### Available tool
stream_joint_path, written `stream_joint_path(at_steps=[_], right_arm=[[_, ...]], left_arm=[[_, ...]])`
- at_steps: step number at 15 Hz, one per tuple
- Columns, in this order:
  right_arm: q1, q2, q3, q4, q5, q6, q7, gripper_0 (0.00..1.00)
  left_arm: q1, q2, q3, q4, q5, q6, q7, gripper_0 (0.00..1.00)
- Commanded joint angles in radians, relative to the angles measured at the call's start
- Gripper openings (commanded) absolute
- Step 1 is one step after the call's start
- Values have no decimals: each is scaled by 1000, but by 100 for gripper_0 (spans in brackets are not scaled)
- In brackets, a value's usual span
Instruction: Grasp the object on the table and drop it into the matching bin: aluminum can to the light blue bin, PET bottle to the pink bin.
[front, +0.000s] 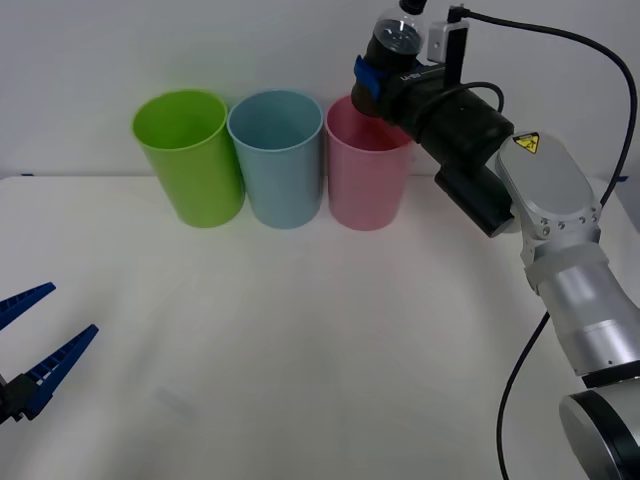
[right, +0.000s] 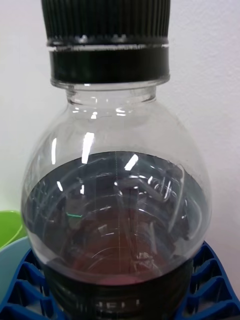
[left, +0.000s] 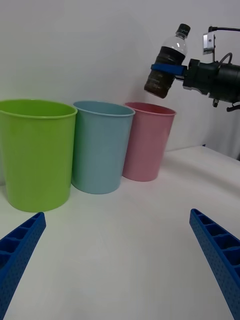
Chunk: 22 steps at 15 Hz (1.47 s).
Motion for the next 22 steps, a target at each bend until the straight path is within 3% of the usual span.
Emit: stream_joint_path(at_steps=[1,4,5,7,8,16,22], right_arm=[[0,0,0,0,0,-1,5,0],[0,0,-2,-1,0,0,6,0],[0,0,-3,-1,0,0,8,5],[0,0,-5,0,0,-1,14,83],[0,0,-5,-1,2,-1,16,100],[14,0,-18,-20,0,-27,23,100],[118,-37,-20,-151,-1,-66,17,100]], left_arm=[[0,0,0,0,0,0,0,100],[0,0,0,0,0,0,0,100],[0,0,0,0,0,0,0,100],[0,0,0,0,0,0,0,100],[0,0,0,0,0,0,0,100],[0,0,0,0,0,0,0,100],[0,0,0,0,0,0,0,100]])
